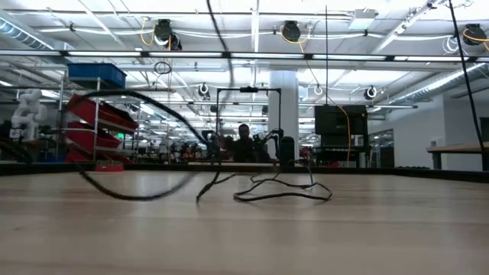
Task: Coil cords
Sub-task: Uncoil the black wire from the spool
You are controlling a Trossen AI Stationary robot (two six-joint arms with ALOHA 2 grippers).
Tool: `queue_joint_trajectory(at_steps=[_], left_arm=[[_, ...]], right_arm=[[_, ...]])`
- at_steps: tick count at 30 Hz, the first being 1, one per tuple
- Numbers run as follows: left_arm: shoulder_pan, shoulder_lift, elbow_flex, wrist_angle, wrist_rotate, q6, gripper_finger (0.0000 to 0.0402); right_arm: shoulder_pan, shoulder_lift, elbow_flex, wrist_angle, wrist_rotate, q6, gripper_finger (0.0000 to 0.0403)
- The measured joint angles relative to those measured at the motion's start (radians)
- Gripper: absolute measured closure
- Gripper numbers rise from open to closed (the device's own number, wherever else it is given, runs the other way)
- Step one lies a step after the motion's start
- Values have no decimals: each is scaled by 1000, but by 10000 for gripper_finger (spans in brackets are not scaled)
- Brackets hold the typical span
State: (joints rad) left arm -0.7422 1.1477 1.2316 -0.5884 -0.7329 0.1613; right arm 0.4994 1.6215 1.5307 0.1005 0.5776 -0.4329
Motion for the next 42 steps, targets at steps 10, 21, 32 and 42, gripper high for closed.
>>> queue_joint_trajectory(at_steps=[10,21,32,42], left_arm=[[1,0,0,6,28,1,401],[1,12,0,51,99,52,401],[1,23,0,159,187,168,401],[1,23,0,219,210,230,401]], right_arm=[[-116,0,35,3,-124,-48,403],[-273,3,35,5,-362,52,403],[-361,63,35,1,-505,133,403],[-369,129,35,-36,-498,184,403]])
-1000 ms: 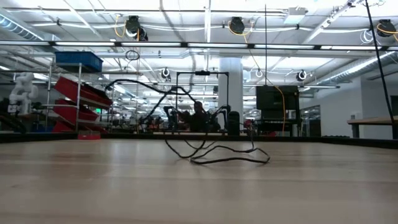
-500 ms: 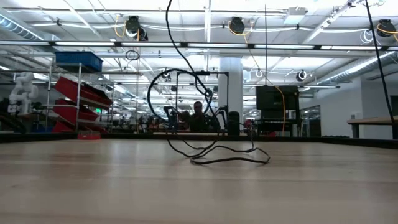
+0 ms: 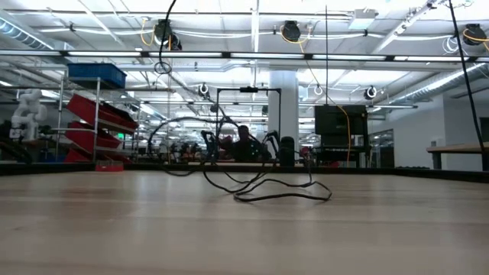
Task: Coil cords
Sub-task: Uncoil the black wire from the spool
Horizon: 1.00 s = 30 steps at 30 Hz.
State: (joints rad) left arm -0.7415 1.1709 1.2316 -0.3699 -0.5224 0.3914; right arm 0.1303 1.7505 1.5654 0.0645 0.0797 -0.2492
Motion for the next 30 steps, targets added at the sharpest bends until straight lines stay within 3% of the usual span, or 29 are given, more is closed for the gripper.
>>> queue_joint_trajectory(at_steps=[6,13,23,30], left_arm=[[-1,0,0,0,-12,-8,401],[0,0,0,-5,-131,-28,401],[-1,0,0,-11,-275,-45,401],[-1,0,0,-113,-296,-134,401]], right_arm=[[1,-2,0,-203,9,85,403],[42,-4,-4,-453,53,218,403],[152,-4,-11,-611,132,376,403],[260,-5,-11,-786,185,535,391]])
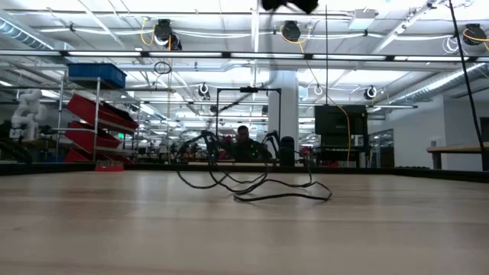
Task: Coil cords
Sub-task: Uncoil the black wire from the spool
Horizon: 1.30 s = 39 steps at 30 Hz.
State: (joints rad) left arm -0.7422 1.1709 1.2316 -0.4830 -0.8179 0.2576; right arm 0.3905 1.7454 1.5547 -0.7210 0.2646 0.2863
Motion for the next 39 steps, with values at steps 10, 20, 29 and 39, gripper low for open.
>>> queue_joint_trajectory(at_steps=[10,20,29,39], left_arm=[[0,0,0,-43,115,-17,401],[0,0,0,-110,138,-14,401],[0,20,0,-125,140,19,401],[0,31,0,-147,140,9,402]], right_arm=[[129,3,0,2,388,147,334],[128,15,0,404,514,-156,282],[69,37,0,438,454,-229,252],[26,130,-1,558,416,-349,242]])
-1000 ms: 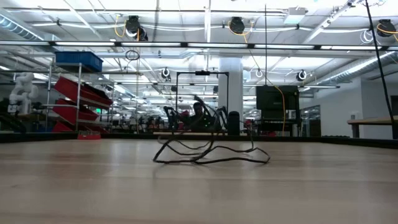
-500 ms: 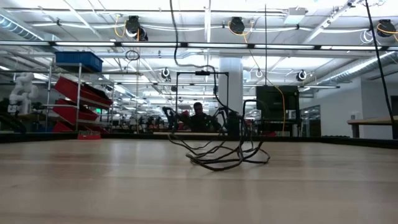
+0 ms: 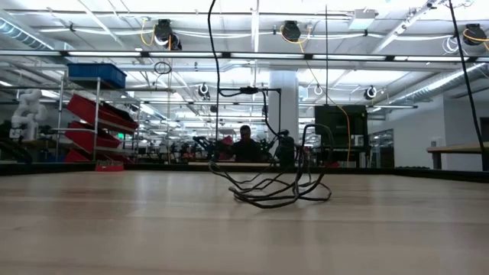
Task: Coil cords
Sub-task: Uncoil the black wire from the spool
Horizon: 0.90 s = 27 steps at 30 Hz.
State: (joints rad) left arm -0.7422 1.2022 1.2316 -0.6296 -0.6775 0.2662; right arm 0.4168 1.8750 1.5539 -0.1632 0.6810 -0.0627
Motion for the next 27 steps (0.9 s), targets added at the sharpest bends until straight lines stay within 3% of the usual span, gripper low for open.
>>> queue_joint_trajectory(at_steps=[11,15,27], left_arm=[[-21,1,0,-9,0,-25,401],[-20,1,0,-9,0,-25,402],[-21,1,0,14,0,-25,401]], right_arm=[[27,-36,0,4,14,-54,281],[50,-47,0,1,80,-75,278],[-18,-24,1,-11,56,-77,255]])
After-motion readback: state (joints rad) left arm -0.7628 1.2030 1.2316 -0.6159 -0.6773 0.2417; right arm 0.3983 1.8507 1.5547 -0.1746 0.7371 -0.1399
